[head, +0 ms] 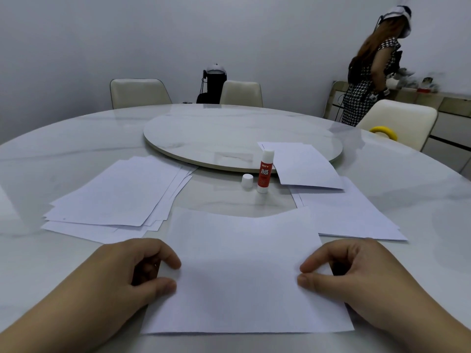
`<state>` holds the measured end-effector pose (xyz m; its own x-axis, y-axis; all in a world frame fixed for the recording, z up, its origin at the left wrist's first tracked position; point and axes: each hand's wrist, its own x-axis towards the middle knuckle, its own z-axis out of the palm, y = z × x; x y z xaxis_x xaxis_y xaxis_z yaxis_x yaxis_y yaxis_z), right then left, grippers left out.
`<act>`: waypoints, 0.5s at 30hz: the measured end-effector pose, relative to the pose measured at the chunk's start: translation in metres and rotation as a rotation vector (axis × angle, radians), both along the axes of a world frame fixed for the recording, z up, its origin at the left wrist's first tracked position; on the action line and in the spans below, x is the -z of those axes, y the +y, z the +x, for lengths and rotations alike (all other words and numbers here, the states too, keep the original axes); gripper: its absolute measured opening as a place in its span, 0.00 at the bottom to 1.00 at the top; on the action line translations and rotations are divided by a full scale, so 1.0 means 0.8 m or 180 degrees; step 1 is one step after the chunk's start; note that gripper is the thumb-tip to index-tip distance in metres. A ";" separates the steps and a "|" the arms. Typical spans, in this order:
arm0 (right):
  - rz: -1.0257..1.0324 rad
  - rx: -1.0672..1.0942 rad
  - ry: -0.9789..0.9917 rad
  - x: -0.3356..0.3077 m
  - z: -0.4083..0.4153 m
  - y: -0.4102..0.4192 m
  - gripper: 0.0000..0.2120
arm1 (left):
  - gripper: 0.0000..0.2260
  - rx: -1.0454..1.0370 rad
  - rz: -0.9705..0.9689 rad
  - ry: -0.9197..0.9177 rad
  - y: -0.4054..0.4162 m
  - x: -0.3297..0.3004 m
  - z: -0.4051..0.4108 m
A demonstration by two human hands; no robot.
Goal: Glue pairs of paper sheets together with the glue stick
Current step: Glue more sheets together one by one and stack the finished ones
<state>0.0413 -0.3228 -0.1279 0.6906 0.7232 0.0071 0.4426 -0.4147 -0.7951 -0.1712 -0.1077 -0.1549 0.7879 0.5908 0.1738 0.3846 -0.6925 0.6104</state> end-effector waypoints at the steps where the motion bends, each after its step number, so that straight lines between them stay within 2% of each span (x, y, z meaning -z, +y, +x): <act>1: 0.0004 -0.0005 -0.0005 0.000 0.000 0.000 0.07 | 0.18 0.0002 -0.0006 0.0002 0.000 0.000 0.000; 15: -0.0019 -0.0030 -0.0180 0.007 0.002 0.000 0.07 | 0.20 0.0077 0.0308 -0.0010 -0.003 0.000 0.001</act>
<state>0.0429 -0.3231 -0.1332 0.6823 0.7299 0.0417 0.4906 -0.4148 -0.7663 -0.1702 -0.1100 -0.1546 0.8010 0.5520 0.2317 0.3653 -0.7573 0.5413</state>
